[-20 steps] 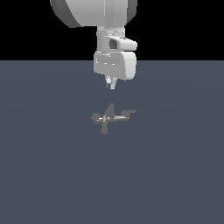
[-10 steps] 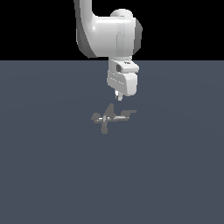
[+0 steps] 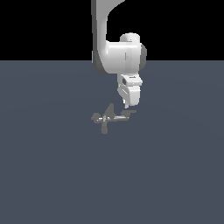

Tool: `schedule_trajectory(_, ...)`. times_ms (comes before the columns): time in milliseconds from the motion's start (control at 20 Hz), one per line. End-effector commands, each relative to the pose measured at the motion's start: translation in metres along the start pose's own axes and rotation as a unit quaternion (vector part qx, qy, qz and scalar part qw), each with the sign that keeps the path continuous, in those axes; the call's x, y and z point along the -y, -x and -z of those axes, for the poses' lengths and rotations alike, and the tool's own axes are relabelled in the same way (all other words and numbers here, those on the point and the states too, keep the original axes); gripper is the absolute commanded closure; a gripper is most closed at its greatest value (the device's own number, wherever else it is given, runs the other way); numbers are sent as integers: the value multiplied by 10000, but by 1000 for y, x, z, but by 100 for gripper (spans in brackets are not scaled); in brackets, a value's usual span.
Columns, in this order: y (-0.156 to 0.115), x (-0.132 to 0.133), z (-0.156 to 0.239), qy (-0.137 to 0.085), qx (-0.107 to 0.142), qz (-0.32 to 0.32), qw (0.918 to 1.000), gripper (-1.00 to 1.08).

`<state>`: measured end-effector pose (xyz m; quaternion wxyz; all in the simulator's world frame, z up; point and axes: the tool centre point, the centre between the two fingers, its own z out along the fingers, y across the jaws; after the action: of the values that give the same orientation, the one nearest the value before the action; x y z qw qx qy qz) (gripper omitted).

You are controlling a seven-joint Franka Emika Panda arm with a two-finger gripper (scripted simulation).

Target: Turn on the faucet by rotating a designated handle.

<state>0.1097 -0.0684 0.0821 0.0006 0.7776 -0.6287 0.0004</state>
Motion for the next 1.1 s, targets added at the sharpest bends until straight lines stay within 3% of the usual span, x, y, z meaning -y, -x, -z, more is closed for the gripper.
schedule_trajectory(0, -8, 5, -8, -3, -1, -159, 9999, 108)
schedule_trajectory(700, -22, 11, -21, -2, 5, -402, 9992, 108)
schedule_trajectory(1050, -37, -11, -21, -2, 6, -406, 9992, 108)
